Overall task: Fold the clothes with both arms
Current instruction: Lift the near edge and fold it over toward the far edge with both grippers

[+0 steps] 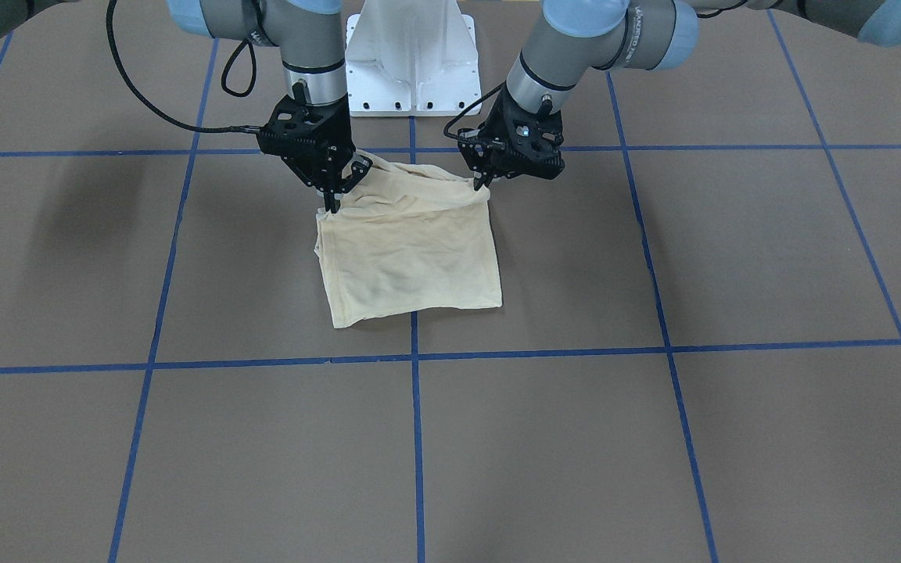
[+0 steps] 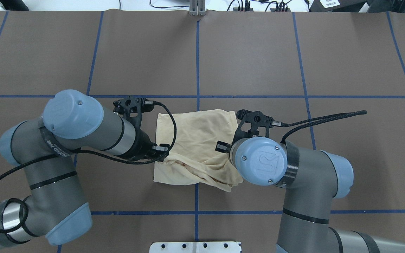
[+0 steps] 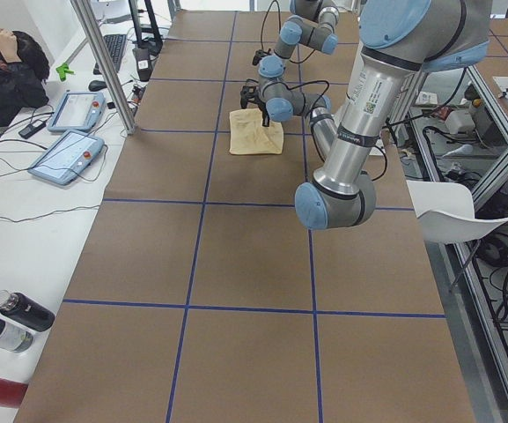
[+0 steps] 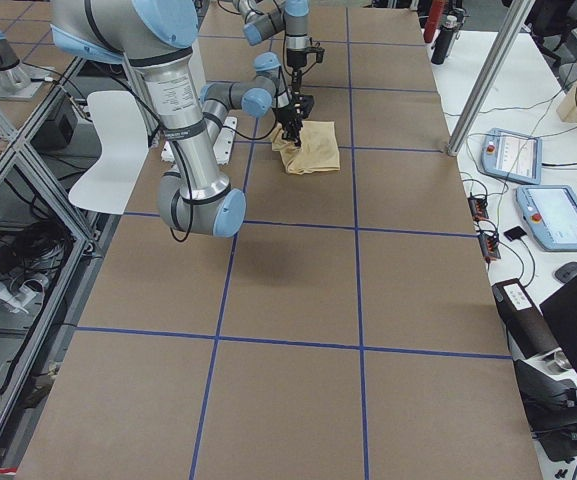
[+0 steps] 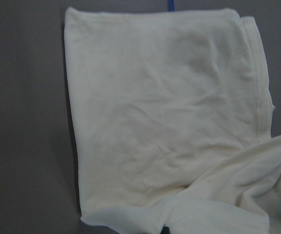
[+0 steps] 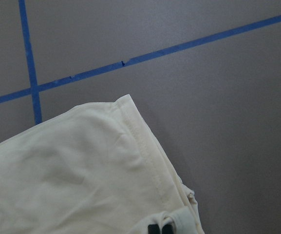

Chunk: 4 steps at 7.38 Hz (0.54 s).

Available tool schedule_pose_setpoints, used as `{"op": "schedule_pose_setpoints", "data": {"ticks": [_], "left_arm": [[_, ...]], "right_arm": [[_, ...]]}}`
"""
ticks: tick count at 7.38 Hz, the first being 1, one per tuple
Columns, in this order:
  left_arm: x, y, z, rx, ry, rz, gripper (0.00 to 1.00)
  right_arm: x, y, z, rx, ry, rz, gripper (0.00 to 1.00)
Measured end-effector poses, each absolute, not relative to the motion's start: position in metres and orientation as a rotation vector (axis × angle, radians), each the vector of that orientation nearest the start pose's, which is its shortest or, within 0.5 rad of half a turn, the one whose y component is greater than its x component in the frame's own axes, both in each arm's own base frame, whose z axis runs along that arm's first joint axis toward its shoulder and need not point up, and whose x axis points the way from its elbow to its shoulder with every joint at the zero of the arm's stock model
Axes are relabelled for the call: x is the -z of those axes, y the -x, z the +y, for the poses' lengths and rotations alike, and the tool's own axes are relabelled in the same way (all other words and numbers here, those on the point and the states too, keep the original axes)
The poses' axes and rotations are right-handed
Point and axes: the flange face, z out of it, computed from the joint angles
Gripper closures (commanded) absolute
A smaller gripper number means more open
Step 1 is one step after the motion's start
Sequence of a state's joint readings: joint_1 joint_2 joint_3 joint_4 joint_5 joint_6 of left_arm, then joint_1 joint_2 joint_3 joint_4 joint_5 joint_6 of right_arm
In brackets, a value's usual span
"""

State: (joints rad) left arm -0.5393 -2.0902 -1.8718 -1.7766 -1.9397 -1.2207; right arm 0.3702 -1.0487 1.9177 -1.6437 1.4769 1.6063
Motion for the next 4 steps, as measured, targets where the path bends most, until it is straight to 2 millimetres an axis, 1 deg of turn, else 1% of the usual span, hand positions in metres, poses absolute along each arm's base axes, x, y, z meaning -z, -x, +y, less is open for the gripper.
{"op": "schedule_pose_setpoints", "data": {"ticks": [2,3,4], "left_arm": [[-0.229,-0.493,-0.431,0.009,-0.197,0.971,1.0],[-0.238,-0.506,-0.445,0.023,-0.216,0.932,1.0],[-0.245,-0.516,-0.459,0.025,-0.235,0.902,1.0]], "right_arm": [[-0.257,0.537,-0.382,-0.446,-0.24,-0.793,1.0],[-0.263,0.55,-0.401,-0.46,-0.248,-0.791,1.0],[-0.263,0.561,-0.418,-0.472,-0.254,-0.78,1.0]]}}
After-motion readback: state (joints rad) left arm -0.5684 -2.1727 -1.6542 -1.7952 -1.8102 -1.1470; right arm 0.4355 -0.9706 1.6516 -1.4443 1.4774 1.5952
